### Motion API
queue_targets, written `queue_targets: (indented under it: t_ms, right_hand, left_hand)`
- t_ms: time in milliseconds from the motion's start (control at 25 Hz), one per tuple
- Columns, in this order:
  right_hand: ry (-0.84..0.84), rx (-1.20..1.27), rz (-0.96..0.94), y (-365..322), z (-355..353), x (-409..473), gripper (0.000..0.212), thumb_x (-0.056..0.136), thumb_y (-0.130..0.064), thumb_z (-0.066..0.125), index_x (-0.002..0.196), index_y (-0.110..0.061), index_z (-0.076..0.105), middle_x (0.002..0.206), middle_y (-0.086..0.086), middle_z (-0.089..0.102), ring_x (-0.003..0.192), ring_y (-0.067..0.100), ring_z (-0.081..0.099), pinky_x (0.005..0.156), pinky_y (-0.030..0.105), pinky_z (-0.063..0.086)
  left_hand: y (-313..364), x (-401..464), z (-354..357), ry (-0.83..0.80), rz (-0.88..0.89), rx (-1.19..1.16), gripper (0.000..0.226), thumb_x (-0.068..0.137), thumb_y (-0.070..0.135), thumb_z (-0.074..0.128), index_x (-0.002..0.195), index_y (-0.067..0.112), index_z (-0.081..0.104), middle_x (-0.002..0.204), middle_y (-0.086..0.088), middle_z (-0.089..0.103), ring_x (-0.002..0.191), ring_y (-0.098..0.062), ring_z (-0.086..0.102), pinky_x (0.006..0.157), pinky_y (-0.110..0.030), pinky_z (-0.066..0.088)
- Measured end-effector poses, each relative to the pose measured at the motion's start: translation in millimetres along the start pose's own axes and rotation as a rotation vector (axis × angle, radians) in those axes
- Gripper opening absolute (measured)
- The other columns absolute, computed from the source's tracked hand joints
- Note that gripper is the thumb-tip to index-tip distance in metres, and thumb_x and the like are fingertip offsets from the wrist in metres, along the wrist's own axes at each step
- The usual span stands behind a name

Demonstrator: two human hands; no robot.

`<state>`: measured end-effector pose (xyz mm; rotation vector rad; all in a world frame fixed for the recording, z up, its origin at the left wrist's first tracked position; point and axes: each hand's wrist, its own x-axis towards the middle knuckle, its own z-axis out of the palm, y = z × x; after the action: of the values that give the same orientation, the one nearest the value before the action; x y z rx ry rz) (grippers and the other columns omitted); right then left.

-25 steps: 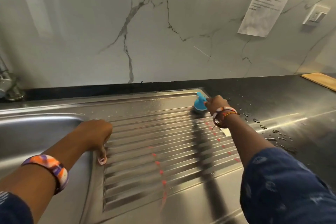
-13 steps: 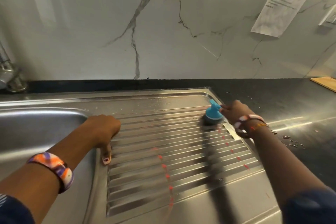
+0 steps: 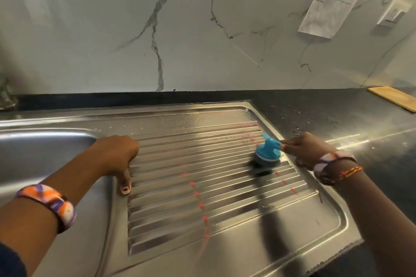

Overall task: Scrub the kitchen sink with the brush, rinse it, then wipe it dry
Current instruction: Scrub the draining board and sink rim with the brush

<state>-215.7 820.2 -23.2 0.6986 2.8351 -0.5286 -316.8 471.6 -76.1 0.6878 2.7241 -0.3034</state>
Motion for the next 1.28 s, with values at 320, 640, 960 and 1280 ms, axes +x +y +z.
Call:
queue_targets:
  t_ms: [320, 640, 960, 1280]
  right_hand:
    - [0.213, 0.202, 0.068, -45, 15, 87, 0.039, 0.097, -0.022, 0.048, 0.130, -0.001, 0.054, 0.124, 0.017, 0.060, 0.108, 0.031, 0.057, 0.093, 0.034, 0.045]
    - [-0.039, 0.146, -0.009, 1, 10, -6, 0.033, 0.096, -0.028, 0.050, 0.124, -0.013, 0.060, 0.052, -0.004, 0.051, 0.052, 0.012, 0.042, 0.048, 0.019, 0.037]
    - [0.332, 0.124, 0.196, -18, 23, 45, 0.036, 0.097, -0.025, 0.046, 0.130, -0.012, 0.056, 0.124, 0.017, 0.061, 0.111, 0.033, 0.057, 0.093, 0.036, 0.044]
    - [-0.097, 0.315, -0.553, -132, 106, -10, 0.032, 0.096, -0.026, 0.049, 0.127, -0.025, 0.059, 0.035, -0.021, 0.041, 0.037, -0.013, 0.044, 0.042, 0.007, 0.035]
  left_hand:
    - [6, 7, -5, -0.064, 0.044, 0.046, 0.047, 0.064, 0.038, 0.083, 0.073, 0.023, 0.039, 0.091, 0.005, 0.047, 0.083, -0.012, 0.046, 0.070, -0.021, 0.037]
    - [-3, 0, -1, 0.000, 0.018, -0.023, 0.052, 0.065, 0.044, 0.081, 0.066, 0.027, 0.031, 0.073, 0.011, 0.038, 0.061, -0.004, 0.035, 0.051, -0.014, 0.026]
    - [5, 7, -7, -0.056, 0.035, 0.030, 0.050, 0.062, 0.041, 0.084, 0.097, 0.018, 0.056, 0.102, 0.001, 0.055, 0.084, -0.014, 0.049, 0.071, -0.023, 0.039]
    - [2, 6, -3, -0.053, 0.025, -0.013, 0.048, 0.066, 0.042, 0.081, 0.096, 0.023, 0.049, 0.104, 0.001, 0.054, 0.084, -0.011, 0.046, 0.071, -0.021, 0.037]
